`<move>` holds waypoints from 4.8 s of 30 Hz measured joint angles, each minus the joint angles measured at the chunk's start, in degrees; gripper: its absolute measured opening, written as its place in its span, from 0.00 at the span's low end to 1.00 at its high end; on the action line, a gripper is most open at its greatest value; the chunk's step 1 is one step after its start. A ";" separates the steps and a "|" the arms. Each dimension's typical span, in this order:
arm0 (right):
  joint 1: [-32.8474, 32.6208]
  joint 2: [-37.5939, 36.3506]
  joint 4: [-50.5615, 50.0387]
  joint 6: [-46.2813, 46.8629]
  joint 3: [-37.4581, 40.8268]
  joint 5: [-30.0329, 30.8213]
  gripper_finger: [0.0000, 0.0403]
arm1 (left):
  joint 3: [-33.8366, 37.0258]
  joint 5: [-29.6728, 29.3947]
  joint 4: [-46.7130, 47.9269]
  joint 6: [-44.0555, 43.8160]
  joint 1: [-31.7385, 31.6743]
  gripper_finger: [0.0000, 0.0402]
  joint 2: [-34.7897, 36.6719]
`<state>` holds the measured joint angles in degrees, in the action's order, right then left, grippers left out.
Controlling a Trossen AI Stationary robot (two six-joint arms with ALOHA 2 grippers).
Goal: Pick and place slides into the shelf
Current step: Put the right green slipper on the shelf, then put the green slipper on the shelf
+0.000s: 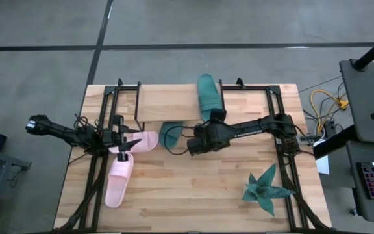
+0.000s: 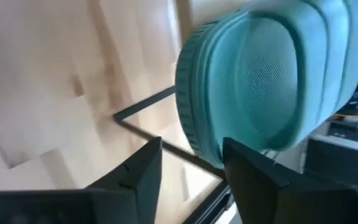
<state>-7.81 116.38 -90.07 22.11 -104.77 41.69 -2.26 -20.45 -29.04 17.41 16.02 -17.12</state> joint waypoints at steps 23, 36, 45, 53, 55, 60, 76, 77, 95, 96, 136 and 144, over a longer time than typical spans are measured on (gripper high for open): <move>-0.31 -2.03 0.07 -0.04 -14.51 -5.33 0.48 | 0.00 0.02 0.02 0.00 -0.01 0.35 0.02; -8.38 -13.55 10.86 -0.01 -10.51 13.72 0.42 | 0.00 0.00 -0.02 -0.02 0.01 0.35 -0.10; -15.30 -27.49 43.91 -16.16 17.54 1.41 0.36 | 0.00 0.02 -0.02 -0.01 0.00 0.35 -0.09; -12.41 -41.77 83.65 -37.13 46.16 -18.78 0.28 | 0.00 0.00 -0.02 0.07 0.00 0.35 -0.11; -12.20 -44.78 90.91 -41.56 51.76 -20.89 0.26 | 0.00 0.00 -0.03 1.89 0.00 0.35 -0.18; -12.33 -49.59 110.85 -51.03 62.74 -24.51 0.24 | 0.02 0.01 0.07 7.39 0.00 0.35 -2.00; -12.28 -51.10 122.18 -50.63 71.24 -23.65 0.19 | -8.05 -1.59 -8.94 14.42 -0.01 0.35 -28.89; -12.28 -51.12 122.30 -50.62 71.13 -23.63 0.19 | -9.22 -2.53 -8.48 15.47 0.01 0.35 -31.39; -12.41 -51.15 120.31 -49.75 71.32 -14.65 0.18 | -22.40 -23.51 -4.20 22.41 0.28 0.35 -62.76; -12.41 -51.15 120.32 -49.75 71.32 -14.65 0.18 | -22.67 -25.16 -4.10 22.42 0.27 0.35 -63.80; -12.41 -51.12 120.31 -49.70 71.36 -14.82 0.17 | -32.85 -38.60 13.61 22.05 -3.89 0.35 -80.77; -12.40 -51.12 120.31 -49.70 71.41 -14.80 0.19 | -32.97 -39.98 13.31 22.14 -5.82 0.35 -82.21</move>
<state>-20.21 65.25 30.24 -27.59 -33.36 26.89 -35.23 -60.43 -15.73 39.55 10.20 -99.34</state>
